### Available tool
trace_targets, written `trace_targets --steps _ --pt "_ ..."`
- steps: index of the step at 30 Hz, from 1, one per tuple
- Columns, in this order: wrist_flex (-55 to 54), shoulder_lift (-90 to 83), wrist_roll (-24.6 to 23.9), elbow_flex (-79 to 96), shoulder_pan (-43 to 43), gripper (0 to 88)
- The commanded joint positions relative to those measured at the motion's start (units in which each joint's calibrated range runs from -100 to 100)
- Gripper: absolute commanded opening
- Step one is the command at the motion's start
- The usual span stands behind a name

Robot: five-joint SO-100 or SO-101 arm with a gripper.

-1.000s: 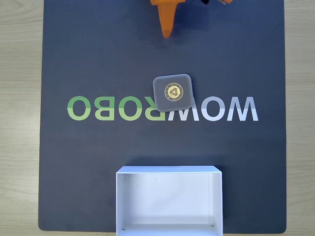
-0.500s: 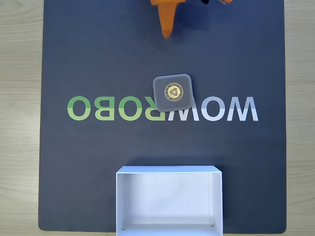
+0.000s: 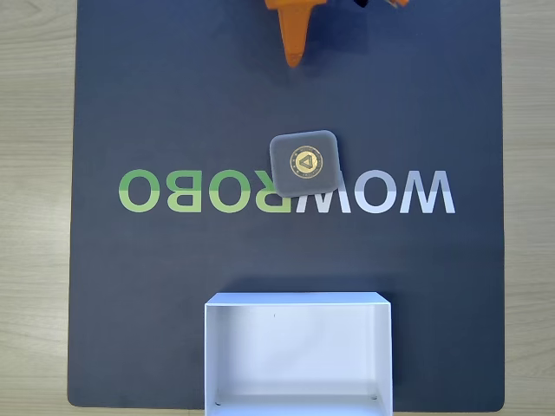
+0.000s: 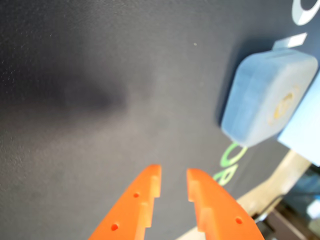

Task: Grab the usb to bin

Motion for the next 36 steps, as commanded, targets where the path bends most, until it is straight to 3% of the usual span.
trace_targets --steps 1,36 --pt "0.4 -0.1 0.2 -0.3 0.2 5.7" --pt "-1.6 3.1 0.2 -1.7 -0.2 6.3"
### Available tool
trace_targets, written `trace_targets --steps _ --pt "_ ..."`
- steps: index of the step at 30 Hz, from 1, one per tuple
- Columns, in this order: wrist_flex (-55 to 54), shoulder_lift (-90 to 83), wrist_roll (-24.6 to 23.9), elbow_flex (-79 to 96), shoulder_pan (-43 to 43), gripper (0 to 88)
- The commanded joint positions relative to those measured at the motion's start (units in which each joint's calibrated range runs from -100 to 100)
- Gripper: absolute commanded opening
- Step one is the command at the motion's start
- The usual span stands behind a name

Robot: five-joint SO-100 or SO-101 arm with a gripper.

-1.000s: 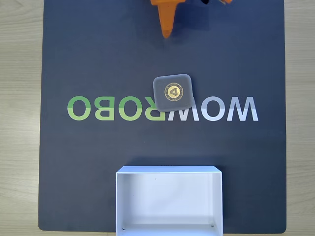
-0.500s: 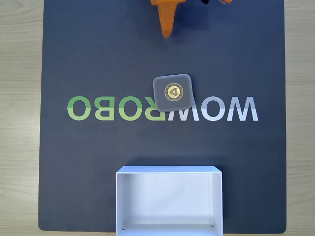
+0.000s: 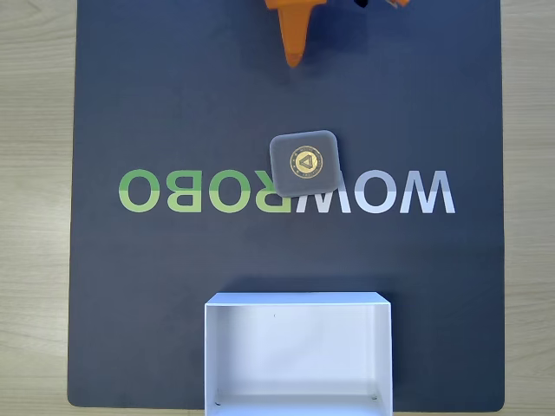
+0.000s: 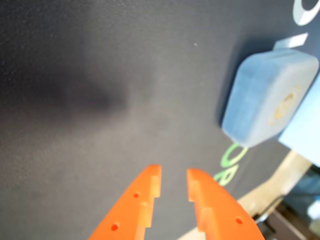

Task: Grab the usb to bin

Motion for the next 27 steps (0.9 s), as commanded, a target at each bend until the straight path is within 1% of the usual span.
trace_targets --steps 1,5,9,15,17,22,27 --pt "-3.7 4.7 0.2 -2.6 -0.1 6.3" --pt "-14.6 20.0 0.2 -9.8 -0.1 6.3" --pt "-22.6 39.8 0.2 -22.9 -0.1 6.3" --pt "-23.0 65.0 0.1 -46.4 -0.1 6.3" --pt "-20.6 70.9 -0.1 -53.7 -0.1 6.3" --pt "-8.3 83.0 -0.3 -71.8 -1.1 6.3" --pt "0.7 90.8 -0.3 -84.3 -1.8 6.3"
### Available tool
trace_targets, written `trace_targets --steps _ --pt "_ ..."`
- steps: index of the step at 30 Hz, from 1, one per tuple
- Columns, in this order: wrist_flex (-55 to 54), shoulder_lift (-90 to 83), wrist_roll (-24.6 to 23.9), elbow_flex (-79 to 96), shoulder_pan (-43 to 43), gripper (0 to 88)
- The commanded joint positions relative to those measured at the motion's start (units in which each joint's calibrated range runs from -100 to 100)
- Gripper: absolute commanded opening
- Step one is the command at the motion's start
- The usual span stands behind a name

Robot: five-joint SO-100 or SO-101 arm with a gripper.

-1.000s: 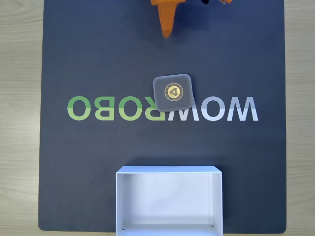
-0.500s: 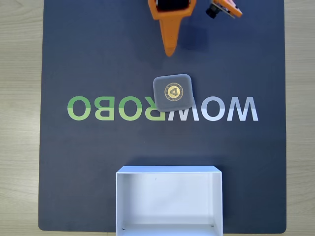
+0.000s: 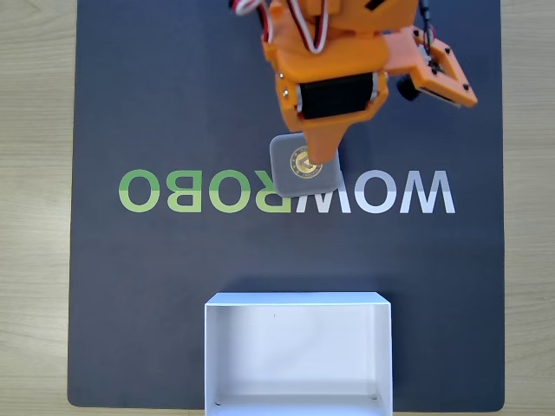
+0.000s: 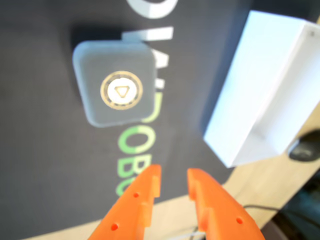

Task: Grab the usb to bin

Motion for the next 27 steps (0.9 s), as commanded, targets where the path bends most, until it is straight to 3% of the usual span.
trace_targets --steps 1,9,23,27 --pt "4.9 3.3 -0.1 -9.7 -0.1 6.3" --pt "15.2 8.4 -0.1 -12.4 3.8 6.3" --pt "16.9 23.7 0.3 -24.9 3.9 6.6" --pt "19.5 25.5 0.3 -24.4 4.3 17.0"
